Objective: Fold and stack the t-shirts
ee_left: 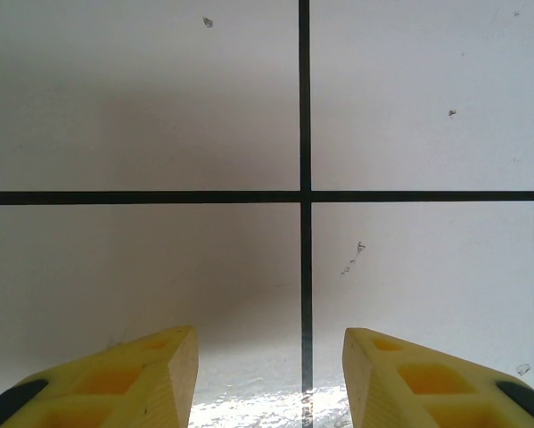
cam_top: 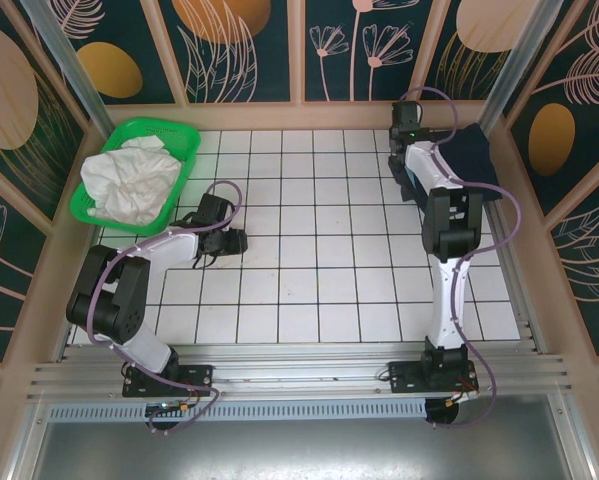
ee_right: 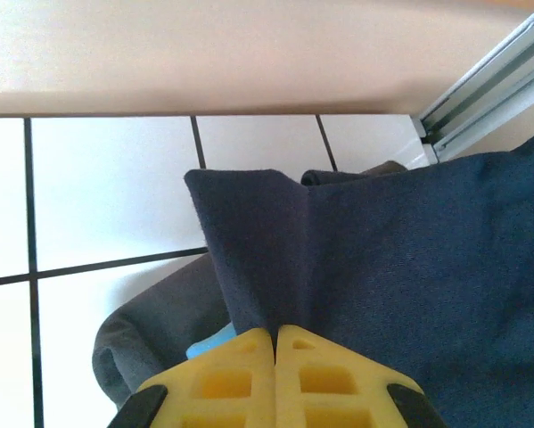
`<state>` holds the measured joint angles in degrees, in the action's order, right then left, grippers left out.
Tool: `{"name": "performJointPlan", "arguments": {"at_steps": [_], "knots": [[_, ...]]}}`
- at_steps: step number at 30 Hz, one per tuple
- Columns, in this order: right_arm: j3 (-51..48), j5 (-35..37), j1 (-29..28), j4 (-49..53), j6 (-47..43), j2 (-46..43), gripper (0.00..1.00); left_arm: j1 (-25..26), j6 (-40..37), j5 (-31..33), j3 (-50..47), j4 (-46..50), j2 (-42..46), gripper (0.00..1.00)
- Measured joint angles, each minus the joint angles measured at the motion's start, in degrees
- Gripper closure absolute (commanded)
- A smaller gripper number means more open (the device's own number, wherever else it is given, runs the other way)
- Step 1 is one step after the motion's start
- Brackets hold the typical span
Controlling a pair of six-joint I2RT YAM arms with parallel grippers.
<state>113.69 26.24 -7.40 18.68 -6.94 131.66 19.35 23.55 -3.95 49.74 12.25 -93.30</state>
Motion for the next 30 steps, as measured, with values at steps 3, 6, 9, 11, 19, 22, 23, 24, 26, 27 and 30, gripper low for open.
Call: {"name": "performJointPlan", "arguments": {"at_steps": [3,6,9,11,19,22,23,24,26,27,30], "knots": [[-5.9,-1.5,0.1,-4.6,-0.7,-2.3,1.0,0.0,0.0,0.0,0.3,0.0,-0.2,0.54],[-13.4,-4.5,0.1,-9.6,-1.4,-4.3,1.0,0.0,0.0,0.0,0.6,0.0,-0.4,0.54],[-21.9,-9.3,0.1,-14.9,-2.3,-7.6,1.0,0.0,0.0,0.0,0.6,0.0,-0.7,0.54],[-26.7,-12.5,0.1,-17.7,-3.3,-10.3,1.0,0.0,0.0,0.0,0.7,0.0,-1.1,0.54],[-24.7,-18.0,2.5,-16.9,-5.7,-9.9,0.62,0.0,0.0,0.0,0.9,0.1,-1.7,0.54],[-23.8,-18.7,3.2,-14.6,-6.3,-9.6,0.53,0.0,0.0,0.0,1.3,0.2,-1.9,0.54],[-23.8,-18.8,3.4,-14.5,-6.2,-9.7,0.5,0.0,0.0,0.0,1.5,0.2,-2.0,0.54],[-24.1,-18.8,3.5,-14.6,-5.8,-10.0,0.49,0.0,0.0,0.0,1.6,0.2,-2.1,0.54],[-25.4,-18.8,4.0,-14.8,-4.4,-11.4,0.49,0.0,-0.1,0.0,1.6,0.2,-2.2,0.54],[-26.0,-18.8,4.5,-14.9,-3.4,-12.3,0.49,0.0,-0.1,0.0,1.6,0.2,-2.3,0.54],[-26.5,-18.3,7.5,-16.0,0.0,-14.2,0.5,0.0,-0.1,0.0,1.6,0.2,-2.5,0.54]]}}
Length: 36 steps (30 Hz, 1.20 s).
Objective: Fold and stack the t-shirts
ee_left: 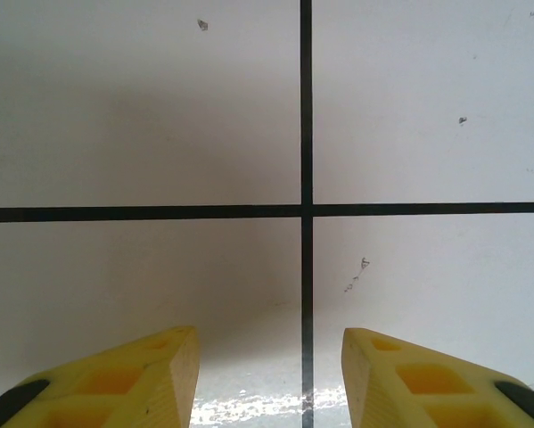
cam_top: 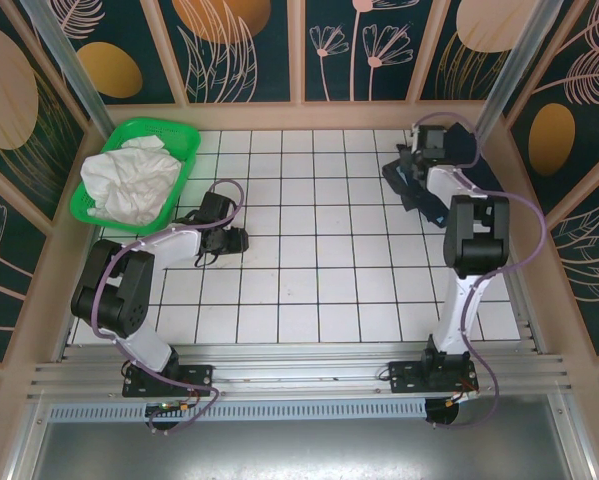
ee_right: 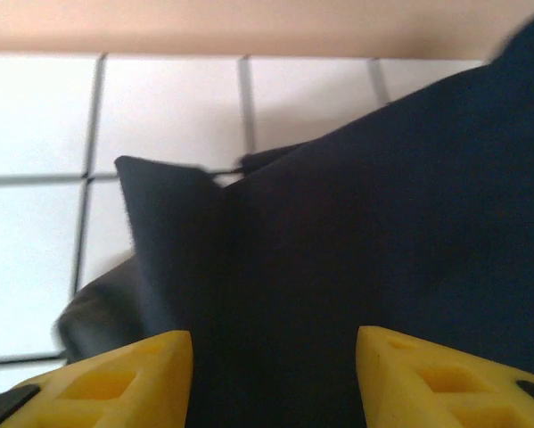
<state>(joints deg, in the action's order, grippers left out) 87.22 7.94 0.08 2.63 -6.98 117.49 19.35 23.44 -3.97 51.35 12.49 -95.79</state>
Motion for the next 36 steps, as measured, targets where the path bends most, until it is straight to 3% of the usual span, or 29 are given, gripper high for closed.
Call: {"name": "performJointPlan", "arguments": {"at_steps": [7,12,19,27,36], "knots": [[4.3,1.7,8.5,-0.9,5.7,2.1,0.46,0.0,-0.1,0.0,0.0,0.0,-0.1,0.54],[12.3,2.2,9.1,2.3,7.8,9.5,0.39,0.0,-0.1,0.0,0.0,0.0,-0.1,0.54],[23.1,4.1,10.6,11.6,15.1,18.8,0.38,0.0,-0.4,0.0,0.5,0.4,-0.1,0.54],[22.6,6.3,13.9,15.2,26.4,17.6,0.34,0.0,-1.0,-0.1,2.0,0.7,-0.9,0.54],[10.2,10.5,15.0,17.5,32.6,6.3,0.21,0.0,-1.6,-0.5,2.0,0.7,-1.4,0.54]]}}
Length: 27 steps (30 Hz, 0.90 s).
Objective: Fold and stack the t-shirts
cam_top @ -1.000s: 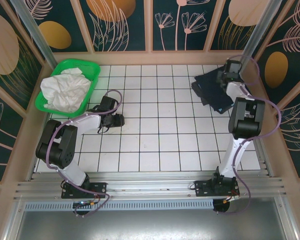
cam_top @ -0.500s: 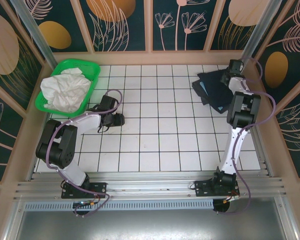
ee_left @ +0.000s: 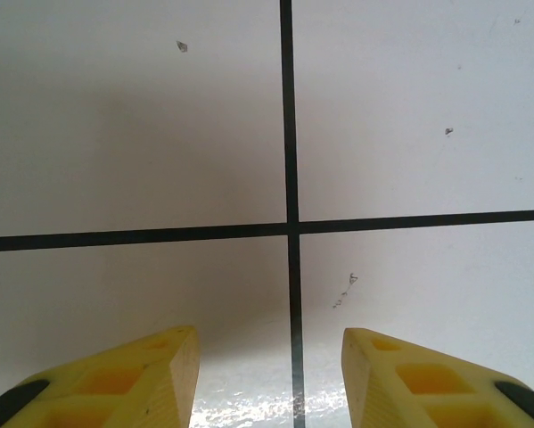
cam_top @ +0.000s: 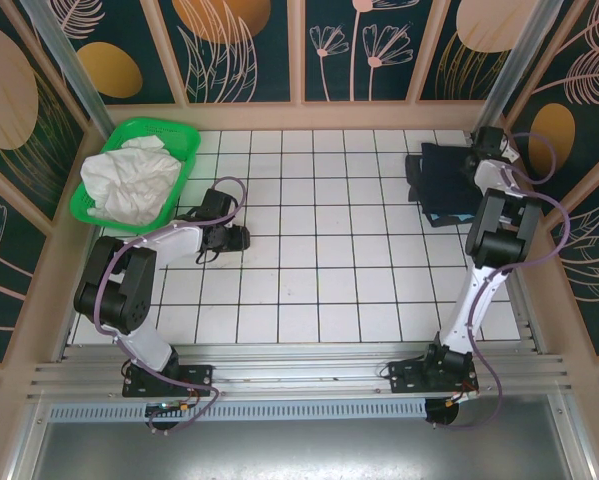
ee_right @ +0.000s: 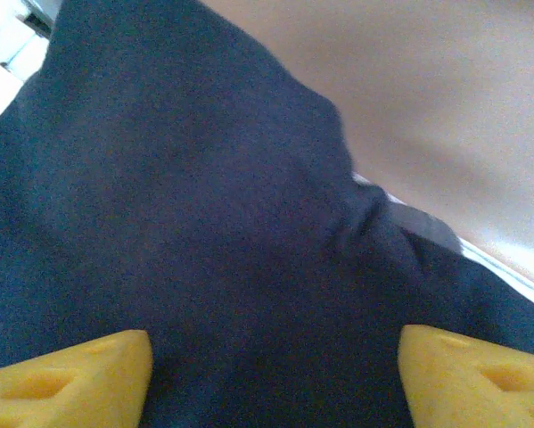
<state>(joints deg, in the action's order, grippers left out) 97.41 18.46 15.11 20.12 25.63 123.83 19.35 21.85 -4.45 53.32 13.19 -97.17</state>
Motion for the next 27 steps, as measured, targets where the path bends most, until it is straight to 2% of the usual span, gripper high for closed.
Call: {"name": "performJointPlan", "arguments": {"at_steps": [9,16,19,23,27], "knots": [[-8.4,1.0,-1.7,0.3,-1.2,-10.4,0.12,0.0,0.0,-1.1,0.0,0.0,0.0,0.54],[-32.8,-0.9,-2.4,-2.3,2.2,-25.7,0.01,0.0,0.0,-1.9,0.0,-0.1,0.0,0.54],[-40.0,-3.8,-2.1,-6.8,4.2,-30.2,0.01,0.0,0.0,-2.3,0.0,-0.1,0.0,0.54],[-44.7,-10.6,-0.8,-16.5,6.6,-30.3,0.02,0.0,0.0,-2.6,0.0,-0.1,0.0,0.54],[-43.9,-17.2,-0.2,-24.4,8.7,-25.5,0.12,0.0,0.0,-2.6,0.0,-0.1,0.0,0.54]]}}
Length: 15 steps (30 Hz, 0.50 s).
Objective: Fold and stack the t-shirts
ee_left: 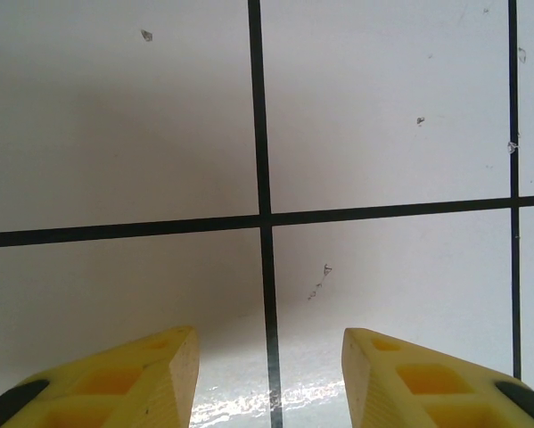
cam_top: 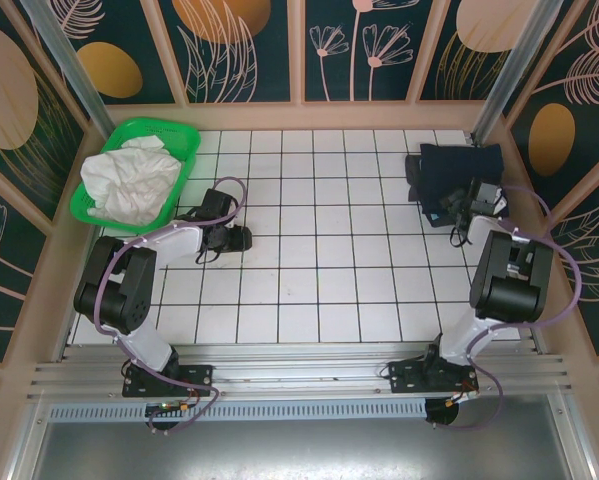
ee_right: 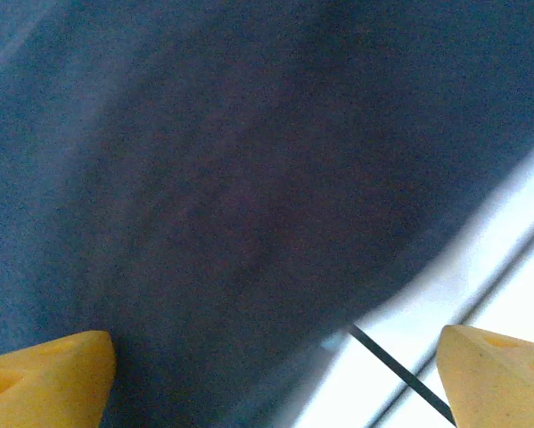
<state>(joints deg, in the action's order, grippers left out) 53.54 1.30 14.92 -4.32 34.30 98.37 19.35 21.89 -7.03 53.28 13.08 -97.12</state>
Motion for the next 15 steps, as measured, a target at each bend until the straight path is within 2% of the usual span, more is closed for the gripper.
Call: {"name": "performJointPlan", "arguments": {"at_steps": [4,9,15], "knots": [[4.6,-3.9,0.0,-4.2,1.5,7.8,0.17,0.0,0.0,0.0,0.0,0.0,0.0,0.54],[7.9,-5.9,0.0,-8.4,5.3,12.0,0.24,0.0,0.0,0.0,0.0,0.0,0.0,0.54],[19.4,-8.9,-0.4,-9.4,6.9,21.0,0.24,0.0,0.0,0.0,0.0,0.0,0.0,0.54]]}}
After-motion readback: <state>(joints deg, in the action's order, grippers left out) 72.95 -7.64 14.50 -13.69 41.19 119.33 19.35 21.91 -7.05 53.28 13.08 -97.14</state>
